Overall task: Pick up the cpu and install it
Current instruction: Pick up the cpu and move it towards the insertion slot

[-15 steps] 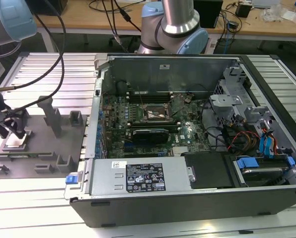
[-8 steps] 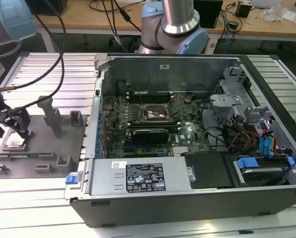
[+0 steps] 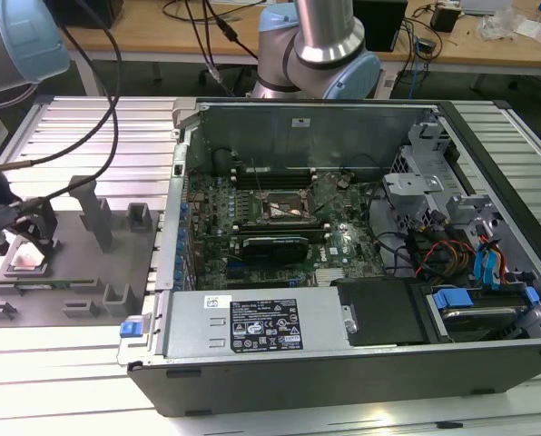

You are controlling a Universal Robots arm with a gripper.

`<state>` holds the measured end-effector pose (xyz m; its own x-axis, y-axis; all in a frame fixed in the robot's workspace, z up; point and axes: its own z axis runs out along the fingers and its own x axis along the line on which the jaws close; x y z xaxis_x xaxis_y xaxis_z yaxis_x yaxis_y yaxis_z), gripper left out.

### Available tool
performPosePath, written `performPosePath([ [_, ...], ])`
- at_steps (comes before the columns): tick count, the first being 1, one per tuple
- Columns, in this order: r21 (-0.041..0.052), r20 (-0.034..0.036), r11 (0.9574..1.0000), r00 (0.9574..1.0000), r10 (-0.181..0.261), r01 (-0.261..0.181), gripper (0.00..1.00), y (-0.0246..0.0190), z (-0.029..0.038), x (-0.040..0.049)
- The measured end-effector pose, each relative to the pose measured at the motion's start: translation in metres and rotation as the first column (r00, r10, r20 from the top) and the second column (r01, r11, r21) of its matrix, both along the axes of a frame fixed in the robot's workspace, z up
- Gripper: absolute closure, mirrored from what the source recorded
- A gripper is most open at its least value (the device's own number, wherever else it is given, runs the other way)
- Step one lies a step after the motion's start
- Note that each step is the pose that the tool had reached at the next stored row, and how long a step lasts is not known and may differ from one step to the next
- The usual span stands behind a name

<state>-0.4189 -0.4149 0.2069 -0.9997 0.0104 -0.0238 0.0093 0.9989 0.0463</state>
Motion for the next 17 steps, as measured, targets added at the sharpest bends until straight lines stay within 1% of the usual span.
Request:
performPosePath([
  [4,0.0000,0.0001,1.0000,1.0000,0.005,-0.005,0.34,0.0007,-0.0053,-0.0035],
  [6,-0.0001,0.0000,1.0000,1.0000,0.007,-0.007,0.34,0.0021,-0.0090,-0.0054],
  [10,0.0000,0.0001,1.0000,1.0000,0.007,-0.007,0.34,0.0052,-0.0117,-0.0054],
  [13,-0.0008,0.0000,1.0000,1.0000,0.007,-0.007,0.34,0.0053,-0.0152,-0.0055],
  [17,-0.0013,0.0002,1.0000,1.0000,0.007,-0.007,0.34,0.0053,-0.0168,-0.0042],
])
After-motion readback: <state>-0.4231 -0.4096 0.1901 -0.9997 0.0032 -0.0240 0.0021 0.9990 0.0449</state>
